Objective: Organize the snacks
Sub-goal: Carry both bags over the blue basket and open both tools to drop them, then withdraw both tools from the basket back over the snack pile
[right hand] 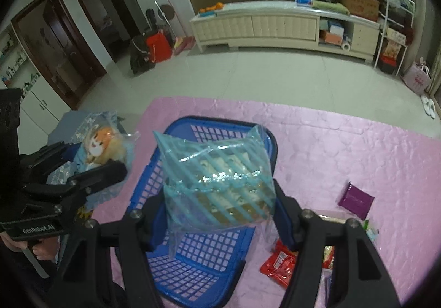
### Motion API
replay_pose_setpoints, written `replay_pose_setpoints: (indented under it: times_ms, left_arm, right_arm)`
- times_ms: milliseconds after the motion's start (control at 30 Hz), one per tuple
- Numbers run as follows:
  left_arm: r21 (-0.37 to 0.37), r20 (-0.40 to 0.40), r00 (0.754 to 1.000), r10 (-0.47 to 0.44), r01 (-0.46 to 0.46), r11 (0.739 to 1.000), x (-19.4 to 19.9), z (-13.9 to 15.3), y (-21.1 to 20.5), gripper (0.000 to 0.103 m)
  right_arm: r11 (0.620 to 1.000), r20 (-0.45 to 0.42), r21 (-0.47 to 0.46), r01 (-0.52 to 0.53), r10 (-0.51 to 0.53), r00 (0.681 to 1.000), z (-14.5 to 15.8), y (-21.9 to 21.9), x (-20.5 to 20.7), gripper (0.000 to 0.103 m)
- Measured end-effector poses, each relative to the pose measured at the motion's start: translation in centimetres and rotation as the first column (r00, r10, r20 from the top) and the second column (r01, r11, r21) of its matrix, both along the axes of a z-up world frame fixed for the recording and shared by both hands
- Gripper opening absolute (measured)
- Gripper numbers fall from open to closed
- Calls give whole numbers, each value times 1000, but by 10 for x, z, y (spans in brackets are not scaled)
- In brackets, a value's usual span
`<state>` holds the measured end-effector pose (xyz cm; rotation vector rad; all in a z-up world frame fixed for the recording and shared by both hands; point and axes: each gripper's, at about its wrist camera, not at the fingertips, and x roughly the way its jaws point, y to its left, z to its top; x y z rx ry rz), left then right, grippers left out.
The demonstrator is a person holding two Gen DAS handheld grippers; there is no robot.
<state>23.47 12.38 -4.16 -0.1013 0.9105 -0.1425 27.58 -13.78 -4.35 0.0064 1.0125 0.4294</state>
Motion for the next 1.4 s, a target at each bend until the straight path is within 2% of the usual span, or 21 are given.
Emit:
replay_pose_setpoints:
  times_ms: [200, 467, 633, 800, 900, 967, 1000, 1033, 1167, 1400]
  left_arm:
    - [29, -54, 998, -27, 29, 999, 23, -18, 0, 67]
    - [8, -73, 997, -33, 33, 999, 45, -23, 10, 67]
    - [30, -90, 995, -31, 34, 999, 55, -27, 9, 67]
    - [2, -111, 993, -34, 34, 999, 60, -29, 10, 68]
    - [8, -113, 993, -26, 28, 1000, 61, -29, 10, 72]
    - [5, -102, 994, -26, 27, 1000, 60, -27, 12, 75]
    - [-1, -95, 995, -28, 28, 1000, 60, -26, 13, 78]
    - [-7, -87, 996, -29, 28, 1000, 59, -25, 14, 79]
    - [7, -74, 997, -13, 13, 1000, 55, -21, 14, 80]
    - [26, -59, 998, -37, 38, 999, 34, -10, -4, 81]
  right_arm:
    - [999, -17, -33, -4, 4, 1000, -9, 6, 15, 69]
    - [998, -36, -63, -8, 6, 999, -13, 7, 32, 70]
    - [997, -23, -76, -1, 0, 1000, -17, 9, 35, 70]
    - [998, -43, -68, -10, 7, 999, -21, 11, 41, 70]
    - [997, -24, -73, -2, 0, 1000, -20, 12, 42, 73]
    - [998, -9, -69, 12, -13, 1000, -18, 10, 43, 84]
    - [998, -7, -60, 16, -16, 1000, -18, 8, 44, 93]
    - [998, -8, -52, 18, -18, 1000, -17, 7, 45, 96]
    - [997, 3, -66, 37, -36, 999, -13, 2, 42, 99]
    - [994, 10, -66, 84, -84, 996, -3, -25, 22, 99]
